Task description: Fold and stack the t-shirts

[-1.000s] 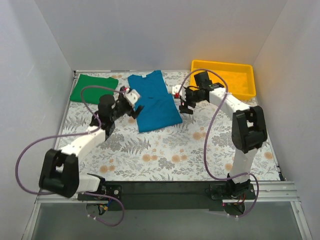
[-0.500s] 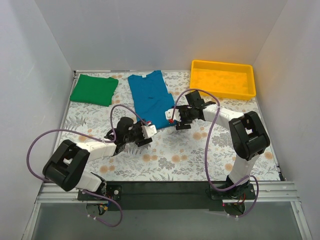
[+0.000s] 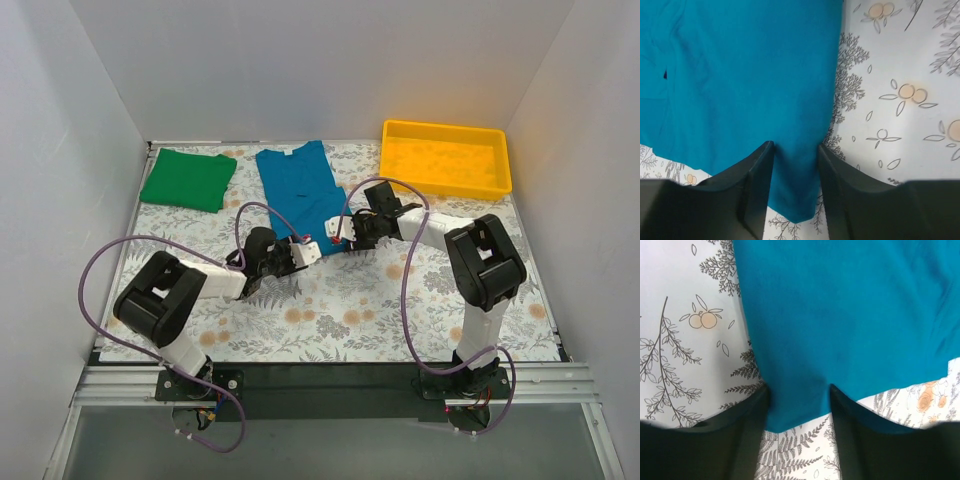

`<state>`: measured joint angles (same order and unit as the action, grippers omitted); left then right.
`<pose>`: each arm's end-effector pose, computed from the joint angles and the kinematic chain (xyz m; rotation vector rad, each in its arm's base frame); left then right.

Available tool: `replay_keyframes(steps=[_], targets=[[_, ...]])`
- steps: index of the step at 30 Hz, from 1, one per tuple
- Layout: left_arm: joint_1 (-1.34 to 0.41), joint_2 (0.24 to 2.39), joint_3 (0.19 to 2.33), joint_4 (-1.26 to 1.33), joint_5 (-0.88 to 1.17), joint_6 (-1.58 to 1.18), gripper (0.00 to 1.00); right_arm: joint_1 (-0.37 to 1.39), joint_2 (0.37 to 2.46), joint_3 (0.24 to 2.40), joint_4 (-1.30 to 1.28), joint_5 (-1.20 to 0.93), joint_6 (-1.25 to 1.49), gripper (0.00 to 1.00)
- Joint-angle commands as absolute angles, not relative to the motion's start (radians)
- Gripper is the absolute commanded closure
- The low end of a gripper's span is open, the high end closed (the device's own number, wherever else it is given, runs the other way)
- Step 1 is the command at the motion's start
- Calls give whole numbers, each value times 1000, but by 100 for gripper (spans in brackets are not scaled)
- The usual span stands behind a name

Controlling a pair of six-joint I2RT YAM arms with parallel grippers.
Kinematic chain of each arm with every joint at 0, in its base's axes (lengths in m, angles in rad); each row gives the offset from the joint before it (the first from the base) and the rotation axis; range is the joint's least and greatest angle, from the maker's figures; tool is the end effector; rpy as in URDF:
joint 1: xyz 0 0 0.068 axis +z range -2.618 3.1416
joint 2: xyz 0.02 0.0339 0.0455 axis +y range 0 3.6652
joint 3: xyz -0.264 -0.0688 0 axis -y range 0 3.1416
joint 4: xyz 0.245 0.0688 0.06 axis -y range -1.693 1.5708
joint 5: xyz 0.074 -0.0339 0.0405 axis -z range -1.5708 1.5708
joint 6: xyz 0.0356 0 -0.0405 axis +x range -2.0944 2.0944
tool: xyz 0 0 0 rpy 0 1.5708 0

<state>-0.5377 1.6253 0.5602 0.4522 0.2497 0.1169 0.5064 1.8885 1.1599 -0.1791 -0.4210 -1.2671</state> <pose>0.2483 -0.1583 0.1294 0.8442 2.0399 -0.5093 0.3347 0.2023 0.1620 -1.9499 1.3646 0.1676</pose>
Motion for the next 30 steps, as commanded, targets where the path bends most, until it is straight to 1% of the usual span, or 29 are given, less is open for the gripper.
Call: replay_keyframes(steps=[1, 3, 4, 5, 6, 7, 8, 11, 14, 16, 17, 18, 20, 21, 25, 27, 30], targets=[[-526, 1661, 586, 453, 207, 141, 63, 512, 1937, 1173, -187, -393, -1270, 48], [-526, 1680, 594, 436, 206, 137, 71, 512, 1942, 1169, -195, -400, -1273, 58], [-526, 1681, 592, 430, 212, 137, 77, 512, 1941, 1166, -201, -406, -1278, 65], [-526, 1681, 591, 426, 215, 137, 82, 512, 1937, 1155, -209, -414, -1295, 69], [-528, 1677, 588, 422, 216, 132, 87, 512, 1934, 1152, -234, -429, -1305, 77], [-528, 1672, 577, 420, 221, 130, 100, 512, 1927, 1146, -251, -440, -1316, 93], [-526, 1664, 572, 416, 225, 127, 100, 512, 1919, 1132, -265, -451, -1330, 97], [-538, 1606, 554, 350, 288, 92, 100, 512, 1882, 1111, -351, -505, -1368, 99], [-606, 1504, 502, 283, 319, 55, 100, 515, 1835, 1097, -515, -538, -1400, 99], [-679, 1442, 479, 227, 345, 25, 100, 515, 1775, 1042, -613, -546, -1434, 99], [-707, 1383, 460, 160, 386, 8, 100, 514, 1744, 1008, -635, -552, -1445, 99], [-766, 1356, 445, 138, 391, -27, 100, 517, 1673, 927, -652, -569, -1469, 99], [-825, 1275, 428, 71, 397, -110, 100, 520, 1596, 852, -690, -583, -1476, 99], [-883, 1253, 420, 51, 405, -141, 100, 520, 1515, 777, -702, -589, -1476, 99], [-1021, 1152, 391, 6, 373, -288, 100, 532, 1324, 640, -755, -612, -1468, 99], [-1089, 1117, 380, 6, 358, -317, 100, 546, 1248, 615, -770, -614, -1453, 99], [-1111, 1109, 388, 6, 331, -324, 100, 548, 1207, 635, -778, -611, -1421, 99]])
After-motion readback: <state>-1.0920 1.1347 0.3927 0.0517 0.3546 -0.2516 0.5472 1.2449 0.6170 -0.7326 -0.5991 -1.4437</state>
